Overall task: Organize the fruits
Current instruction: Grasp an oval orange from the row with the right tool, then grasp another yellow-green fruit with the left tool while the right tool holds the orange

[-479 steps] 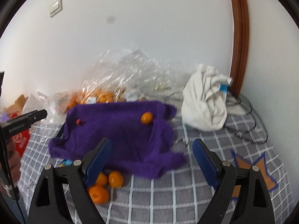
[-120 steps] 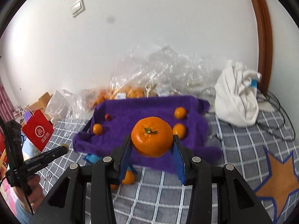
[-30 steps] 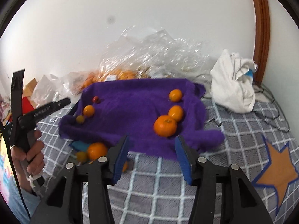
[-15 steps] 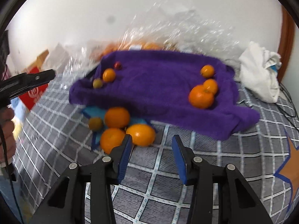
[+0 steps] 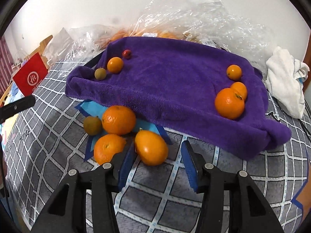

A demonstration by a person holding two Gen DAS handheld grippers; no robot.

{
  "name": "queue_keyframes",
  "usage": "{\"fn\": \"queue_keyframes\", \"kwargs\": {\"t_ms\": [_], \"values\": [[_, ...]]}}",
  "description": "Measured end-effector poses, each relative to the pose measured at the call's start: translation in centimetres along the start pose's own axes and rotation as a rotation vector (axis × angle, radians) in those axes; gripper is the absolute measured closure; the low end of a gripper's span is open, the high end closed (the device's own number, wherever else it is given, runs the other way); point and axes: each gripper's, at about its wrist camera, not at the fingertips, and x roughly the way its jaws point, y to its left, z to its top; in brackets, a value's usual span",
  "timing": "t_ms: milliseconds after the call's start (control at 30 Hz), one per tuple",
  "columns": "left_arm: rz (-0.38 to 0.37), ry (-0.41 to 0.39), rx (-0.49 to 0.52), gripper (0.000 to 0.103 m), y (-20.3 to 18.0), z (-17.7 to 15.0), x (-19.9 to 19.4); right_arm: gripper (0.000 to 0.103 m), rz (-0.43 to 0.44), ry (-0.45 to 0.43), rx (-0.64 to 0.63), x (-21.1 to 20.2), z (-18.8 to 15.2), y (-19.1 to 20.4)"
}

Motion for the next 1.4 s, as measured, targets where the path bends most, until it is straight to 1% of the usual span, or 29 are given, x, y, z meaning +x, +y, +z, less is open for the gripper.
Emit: {"fn": "queue_keyframes", "kwargs": {"t_ms": [100,133,167,200,267,400,533,633,700,767,967,1067,1200,1400], "values": [[-0.012,0.008,0.004,0.061,-0.3,0.0,0.0,0.055,0.037,0.001,0.023,0.4,0.0,-0.2],[-0.015,0.011,0.005,0.061,-0.4,0.0,0.1,0.062,0.048,0.004,0.034,0.4,0.0,-0.4],[-0.021,0.016,0.007,0.061,-0.6,-0.1,0.2,0.067,0.062,0.009,0.041,0.4,0.0,-0.5],[-0.026,0.021,0.008,0.061,-0.8,-0.1,0.4,0.068,0.071,0.010,0.049,0.3,-0.1,-0.6],[-0.039,0.033,0.017,0.061,-1.2,-0.3,0.7,0.068,0.049,-0.004,0.049,0.0,-0.4,-0.6],[-0.058,0.053,0.043,0.061,-2.3,-0.8,1.2,0.068,-0.004,-0.048,0.070,-2.1,-1.5,-1.7],[-0.080,0.084,0.085,0.061,-4.1,-1.2,1.9,0.068,-0.118,-0.078,0.084,-3.7,-3.0,-3.6],[-0.078,0.098,0.128,0.061,-5.5,-1.3,2.3,0.068,-0.098,-0.053,0.124,-3.5,-4.0,-4.9],[-0.084,0.107,0.135,0.061,-6.0,-1.2,2.6,0.068,-0.074,-0.039,0.156,-3.0,-4.3,-5.5],[-0.091,0.120,0.141,0.061,-6.4,-1.2,3.0,0.068,-0.064,-0.044,0.160,-2.6,-4.4,-5.5],[-0.094,0.140,0.122,0.061,-6.5,-1.5,3.8,0.068,-0.078,-0.065,0.122,-2.3,-4.5,-4.8],[-0.094,0.140,0.127,0.061,-7.1,-1.4,4.3,0.068,-0.065,-0.079,0.141,-2.7,-4.8,-5.4],[-0.095,0.158,0.132,0.061,-8.1,-1.1,5.7,0.068,-0.086,-0.089,0.150,-3.3,-5.3,-5.8],[-0.068,0.151,0.152,0.064,-9.1,-1.2,7.6,0.068,-0.031,-0.091,0.194,-3.3,-5.6,-6.9]]}}
